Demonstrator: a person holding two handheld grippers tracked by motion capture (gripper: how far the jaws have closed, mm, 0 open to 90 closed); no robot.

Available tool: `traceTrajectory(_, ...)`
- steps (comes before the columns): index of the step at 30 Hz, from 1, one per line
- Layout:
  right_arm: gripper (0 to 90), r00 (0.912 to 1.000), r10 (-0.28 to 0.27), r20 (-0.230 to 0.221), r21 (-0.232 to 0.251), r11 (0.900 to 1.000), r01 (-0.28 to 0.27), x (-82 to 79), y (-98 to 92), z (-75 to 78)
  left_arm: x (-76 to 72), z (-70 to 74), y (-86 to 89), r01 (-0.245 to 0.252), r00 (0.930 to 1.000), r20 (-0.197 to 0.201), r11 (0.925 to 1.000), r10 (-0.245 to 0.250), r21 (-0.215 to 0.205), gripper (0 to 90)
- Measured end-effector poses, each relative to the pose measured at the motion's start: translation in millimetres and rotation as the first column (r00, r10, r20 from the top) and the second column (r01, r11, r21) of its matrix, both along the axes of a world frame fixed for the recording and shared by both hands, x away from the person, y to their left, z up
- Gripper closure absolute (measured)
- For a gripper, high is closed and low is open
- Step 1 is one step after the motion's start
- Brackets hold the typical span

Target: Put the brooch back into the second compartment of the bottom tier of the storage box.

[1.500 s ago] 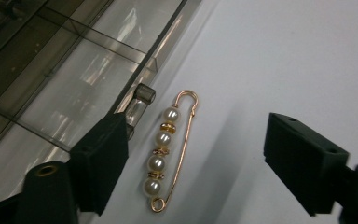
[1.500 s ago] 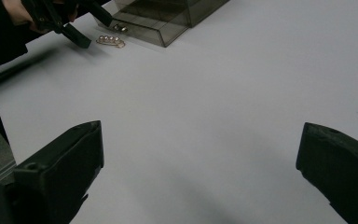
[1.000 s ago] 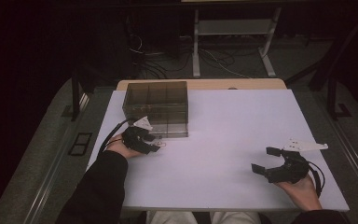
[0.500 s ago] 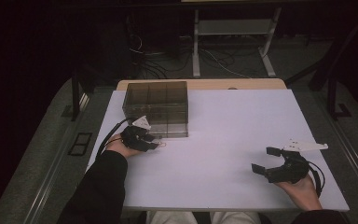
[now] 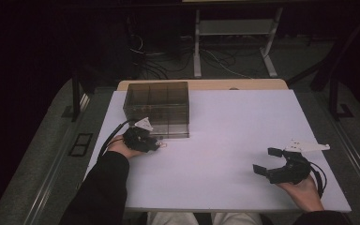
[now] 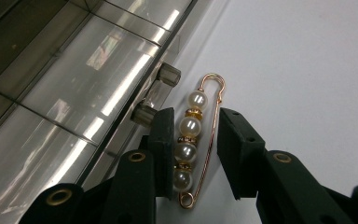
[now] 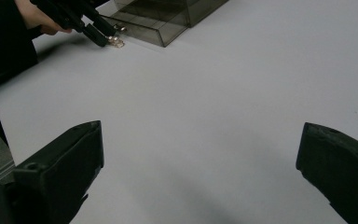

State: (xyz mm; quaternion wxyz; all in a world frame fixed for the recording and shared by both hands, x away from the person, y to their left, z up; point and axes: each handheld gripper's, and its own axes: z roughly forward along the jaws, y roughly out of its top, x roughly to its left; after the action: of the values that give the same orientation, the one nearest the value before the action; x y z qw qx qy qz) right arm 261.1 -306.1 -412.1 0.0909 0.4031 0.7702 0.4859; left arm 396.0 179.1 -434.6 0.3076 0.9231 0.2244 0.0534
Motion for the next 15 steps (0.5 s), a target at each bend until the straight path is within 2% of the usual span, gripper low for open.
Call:
traceTrajectory(5,0.4,1.0000,0.001,-0.001,0.000,1.000,-0.001,-0.1,0.1,0.0,1.0,-0.4,0.9,0.000,1.0000,-0.004,1.0000,0.000,-0.006,68.1)
traceTrajectory(9,0.4,1.0000,0.001,0.001,0.001,1.000,-0.001,0.0,-0.1,0.0,0.0,-0.6,-0.2,0.005,0.9999,0.016,1.0000,-0.005,0.003,71.2)
traceTrajectory(15,0.4,1.0000,0.000,0.001,0.001,1.000,0.000,0.0,-0.1,0.0,-0.7,-0.2,-1.5,0.013,0.9999,0.012,0.9999,-0.013,0.008,76.1)
